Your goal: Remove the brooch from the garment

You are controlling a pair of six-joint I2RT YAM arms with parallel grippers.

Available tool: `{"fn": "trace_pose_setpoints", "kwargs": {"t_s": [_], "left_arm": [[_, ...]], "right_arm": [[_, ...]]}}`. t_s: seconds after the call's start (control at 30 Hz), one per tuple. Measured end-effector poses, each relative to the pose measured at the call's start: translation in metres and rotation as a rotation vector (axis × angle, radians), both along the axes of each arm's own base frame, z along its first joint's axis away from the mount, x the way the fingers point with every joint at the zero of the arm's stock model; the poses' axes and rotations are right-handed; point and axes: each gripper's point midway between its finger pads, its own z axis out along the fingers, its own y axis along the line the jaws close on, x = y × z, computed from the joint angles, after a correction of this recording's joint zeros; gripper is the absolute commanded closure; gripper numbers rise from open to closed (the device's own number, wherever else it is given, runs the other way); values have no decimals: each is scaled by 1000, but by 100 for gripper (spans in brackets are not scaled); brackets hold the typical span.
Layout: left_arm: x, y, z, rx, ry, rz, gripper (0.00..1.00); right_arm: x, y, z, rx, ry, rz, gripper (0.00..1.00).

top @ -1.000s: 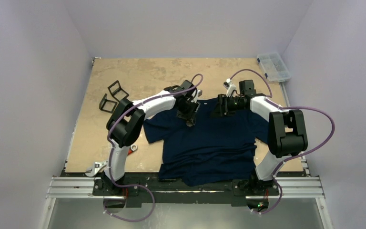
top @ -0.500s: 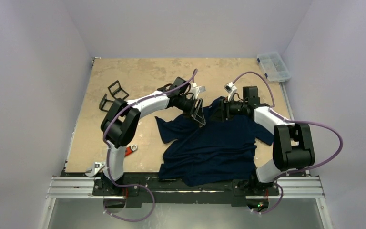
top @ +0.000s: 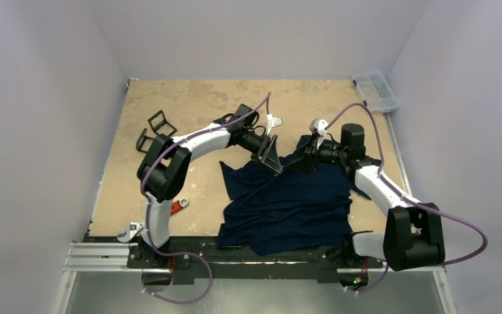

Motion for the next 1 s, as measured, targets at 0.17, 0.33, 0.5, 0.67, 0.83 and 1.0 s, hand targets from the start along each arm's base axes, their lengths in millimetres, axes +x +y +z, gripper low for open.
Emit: {"fn": "trace_pose_setpoints", "kwargs": {"t_s": [0.17, 0.33, 0.5, 0.67, 0.83, 1.0], "left_arm": [[-8, 1, 6, -44, 2, -54, 59], [-15, 4, 12, -70, 1, -97, 59], [-19, 6, 17, -94, -7, -134, 58], [-22, 7, 21, -116, -14, -158, 59], [-24, 7, 23, -127, -17, -171, 57], [-26, 9, 25, -129, -15, -181, 55]], "right_arm": [[-11, 16, 8, -23, -153, 128, 37], [-23, 24, 0, -64, -231, 226, 42], [-33, 28, -7, -95, -290, 303, 47], [-42, 35, -11, -115, -336, 366, 49], [-45, 38, -12, -120, -358, 390, 52], [-47, 42, -11, -118, -371, 410, 63]]}}
